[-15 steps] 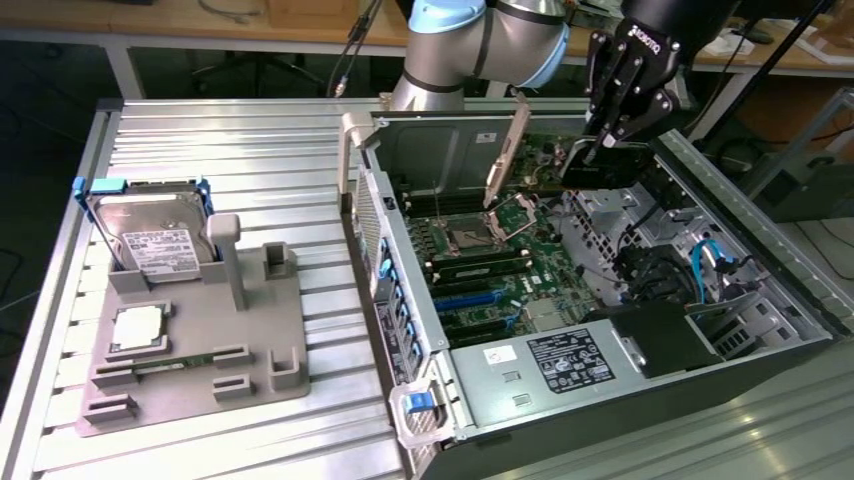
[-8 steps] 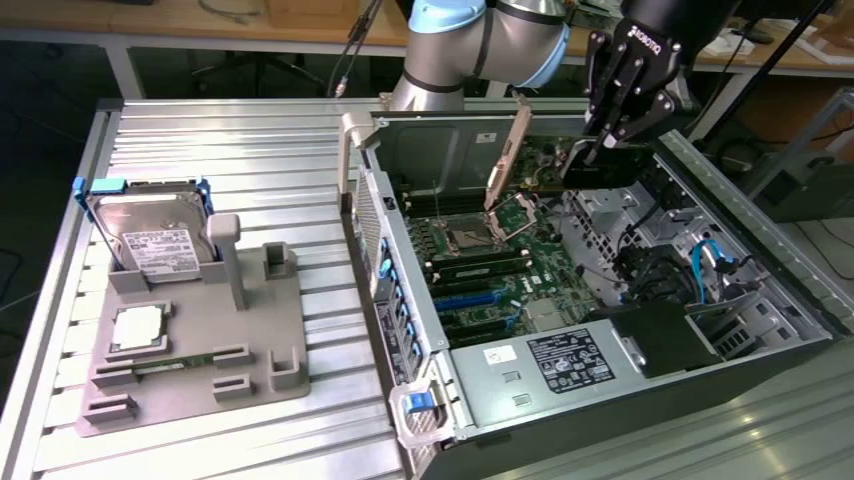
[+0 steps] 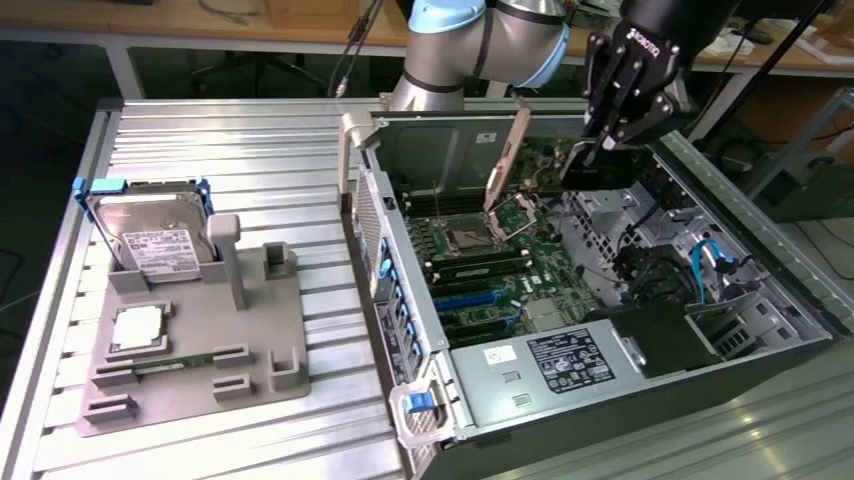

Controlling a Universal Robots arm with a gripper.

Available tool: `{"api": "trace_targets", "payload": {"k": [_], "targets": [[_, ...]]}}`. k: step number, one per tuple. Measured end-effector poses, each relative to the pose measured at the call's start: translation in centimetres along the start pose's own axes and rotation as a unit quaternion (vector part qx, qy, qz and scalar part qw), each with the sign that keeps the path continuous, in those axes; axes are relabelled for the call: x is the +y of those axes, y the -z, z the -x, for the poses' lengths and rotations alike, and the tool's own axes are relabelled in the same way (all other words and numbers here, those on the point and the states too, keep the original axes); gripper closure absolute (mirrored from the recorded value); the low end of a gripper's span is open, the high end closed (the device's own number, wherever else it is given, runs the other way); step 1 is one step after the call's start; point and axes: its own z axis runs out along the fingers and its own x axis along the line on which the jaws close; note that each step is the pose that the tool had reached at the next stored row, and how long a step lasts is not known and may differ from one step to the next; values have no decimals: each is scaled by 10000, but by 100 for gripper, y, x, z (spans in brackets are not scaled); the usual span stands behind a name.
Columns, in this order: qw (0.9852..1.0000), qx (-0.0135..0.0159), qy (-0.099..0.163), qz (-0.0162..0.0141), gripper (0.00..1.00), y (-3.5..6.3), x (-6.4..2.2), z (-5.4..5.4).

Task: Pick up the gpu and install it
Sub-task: 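Insert the gpu into the slot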

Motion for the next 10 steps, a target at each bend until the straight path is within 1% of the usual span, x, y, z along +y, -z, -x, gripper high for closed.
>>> {"api": "trace_targets", "payload": {"k": [10], "targets": [[10000, 0, 0, 0, 73, -23, 0, 0]]}}
